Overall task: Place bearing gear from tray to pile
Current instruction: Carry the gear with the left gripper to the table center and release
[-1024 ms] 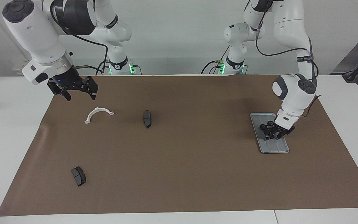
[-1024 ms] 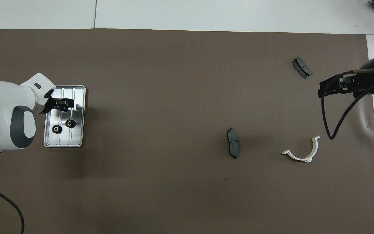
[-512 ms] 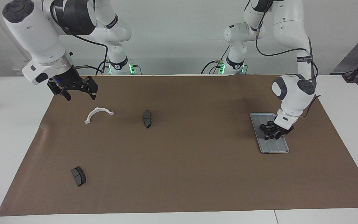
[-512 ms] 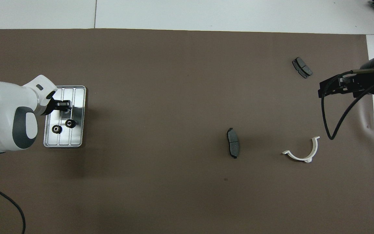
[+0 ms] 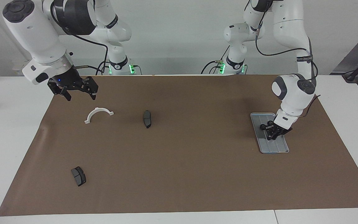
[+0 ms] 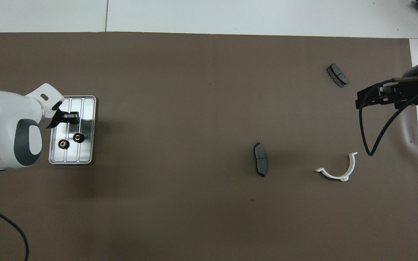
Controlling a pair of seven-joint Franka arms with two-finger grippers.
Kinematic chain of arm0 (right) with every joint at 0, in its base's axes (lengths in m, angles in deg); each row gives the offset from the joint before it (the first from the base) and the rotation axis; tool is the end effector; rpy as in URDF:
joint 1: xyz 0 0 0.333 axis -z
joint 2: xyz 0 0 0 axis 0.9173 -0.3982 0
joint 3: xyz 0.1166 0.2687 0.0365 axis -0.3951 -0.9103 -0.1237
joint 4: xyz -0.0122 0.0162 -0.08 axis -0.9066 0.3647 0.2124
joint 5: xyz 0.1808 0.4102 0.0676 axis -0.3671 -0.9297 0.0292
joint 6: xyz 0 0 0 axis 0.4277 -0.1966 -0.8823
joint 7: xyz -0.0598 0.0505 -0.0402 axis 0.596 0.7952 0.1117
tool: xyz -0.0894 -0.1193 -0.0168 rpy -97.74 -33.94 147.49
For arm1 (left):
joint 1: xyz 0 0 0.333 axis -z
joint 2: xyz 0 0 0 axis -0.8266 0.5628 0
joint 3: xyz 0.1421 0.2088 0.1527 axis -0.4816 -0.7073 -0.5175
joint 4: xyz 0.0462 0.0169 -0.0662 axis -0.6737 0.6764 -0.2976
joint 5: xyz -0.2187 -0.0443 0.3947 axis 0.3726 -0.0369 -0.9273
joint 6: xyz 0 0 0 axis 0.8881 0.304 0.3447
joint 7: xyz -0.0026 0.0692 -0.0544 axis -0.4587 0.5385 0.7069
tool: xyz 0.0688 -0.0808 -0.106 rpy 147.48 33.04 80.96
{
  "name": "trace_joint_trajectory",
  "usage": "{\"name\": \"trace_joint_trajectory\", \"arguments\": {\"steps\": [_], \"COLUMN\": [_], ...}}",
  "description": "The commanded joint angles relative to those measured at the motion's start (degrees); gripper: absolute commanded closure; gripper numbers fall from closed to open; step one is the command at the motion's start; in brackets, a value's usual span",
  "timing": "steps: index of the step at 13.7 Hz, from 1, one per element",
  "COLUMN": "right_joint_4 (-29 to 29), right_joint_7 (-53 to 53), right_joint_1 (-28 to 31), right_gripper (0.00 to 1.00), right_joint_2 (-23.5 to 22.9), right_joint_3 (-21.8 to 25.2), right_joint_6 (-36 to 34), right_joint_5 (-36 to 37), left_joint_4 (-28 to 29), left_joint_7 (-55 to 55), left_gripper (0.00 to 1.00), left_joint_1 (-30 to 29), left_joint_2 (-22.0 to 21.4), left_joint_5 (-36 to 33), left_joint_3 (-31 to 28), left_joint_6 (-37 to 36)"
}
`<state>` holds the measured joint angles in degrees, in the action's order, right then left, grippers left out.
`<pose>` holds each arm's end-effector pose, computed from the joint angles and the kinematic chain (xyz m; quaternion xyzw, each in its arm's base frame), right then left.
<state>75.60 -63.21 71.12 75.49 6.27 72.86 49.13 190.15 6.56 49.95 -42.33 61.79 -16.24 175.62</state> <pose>0.6510 0.0154 0.5298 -0.9998 0.0015 0.0161 0.0114 0.6405 0.0175 0.1946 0.9975 -0.0069 0.0683 0.0152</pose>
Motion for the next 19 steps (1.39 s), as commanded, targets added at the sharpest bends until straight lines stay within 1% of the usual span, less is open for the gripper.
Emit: {"name": "trace_joint_trajectory", "arguments": {"steps": [1, 3, 5, 6, 7, 8, 12, 15, 17, 18, 19], "right_joint_4": [1.81, 1.9, 1.72, 1.64, 1.63, 1.63, 1.55, 1.72, 1.46, 1.46, 1.72], "right_joint_7": [1.71, 1.54, 1.36, 1.27, 1.19, 1.19, 1.27, 1.1, 1.36, 1.71, 1.71], "right_joint_1": [0.33, 0.16, -0.02, -0.37, -0.46, -0.46, -0.37, -0.37, -0.28, -0.11, -0.02], "right_gripper": [0.0, 0.0, 0.0, 0.0, 0.0, 0.0, 0.0, 0.0, 0.0, 0.0, 0.0], "right_joint_2": [1.52, 2.22, 2.48, 2.83, 3.01, 3.19, 3.36, 3.54, 3.54, 3.45, 3.54], "right_joint_3": [-0.15, -0.23, -0.5, -0.76, -0.85, -0.85, -0.85, -0.85, -0.85, -0.85, -0.85], "right_joint_6": [0.64, 0.29, 0.03, -0.76, -1.02, -0.94, -1.38, -1.12, -0.85, -1.03, -1.11], "right_joint_5": [-0.58, -0.67, -0.75, -0.75, -0.67, -0.67, -0.67, -0.67, -0.67, -0.67, -0.67], "left_joint_4": [-0.47, -1.69, -9.04, -12.91, -15.73, -16.63, -17.69, -16.38, -16.81, -16.81, -16.81], "left_joint_7": [0.25, 0.25, 0.77, 3.21, 7.59, 11.55, 32.98, 45.3, 52.42, 54.28, 55.0], "left_gripper": [1.0, 1.0, 1.0, 1.0, 1.0, 1.0, 1.0, 1.0, 1.0, 1.0, 1.0], "left_joint_1": [0.0, 0.0, 0.43, 1.13, 3.4, 5.69, 17.81, 25.81, 31.26, 32.77, 33.04], "left_joint_2": [-0.33, -0.5, -0.86, -0.86, -0.77, -0.77, -0.42, 0.37, 4.75, 5.81, 6.52], "left_joint_5": [-0.86, -0.86, -0.86, -0.86, -0.86, -0.86, -0.95, -1.3, -1.39, -2.0, -2.53], "left_joint_3": [-0.07, -0.15, -0.07, 0.11, 0.11, 0.11, 0.11, 0.11, -0.07, -0.07, 0.02], "left_joint_6": [-2.09, -3.57, -13.29, -17.87, -20.79, -21.69, -20.03, -13.81, -8.19, -6.42, -5.44]}}
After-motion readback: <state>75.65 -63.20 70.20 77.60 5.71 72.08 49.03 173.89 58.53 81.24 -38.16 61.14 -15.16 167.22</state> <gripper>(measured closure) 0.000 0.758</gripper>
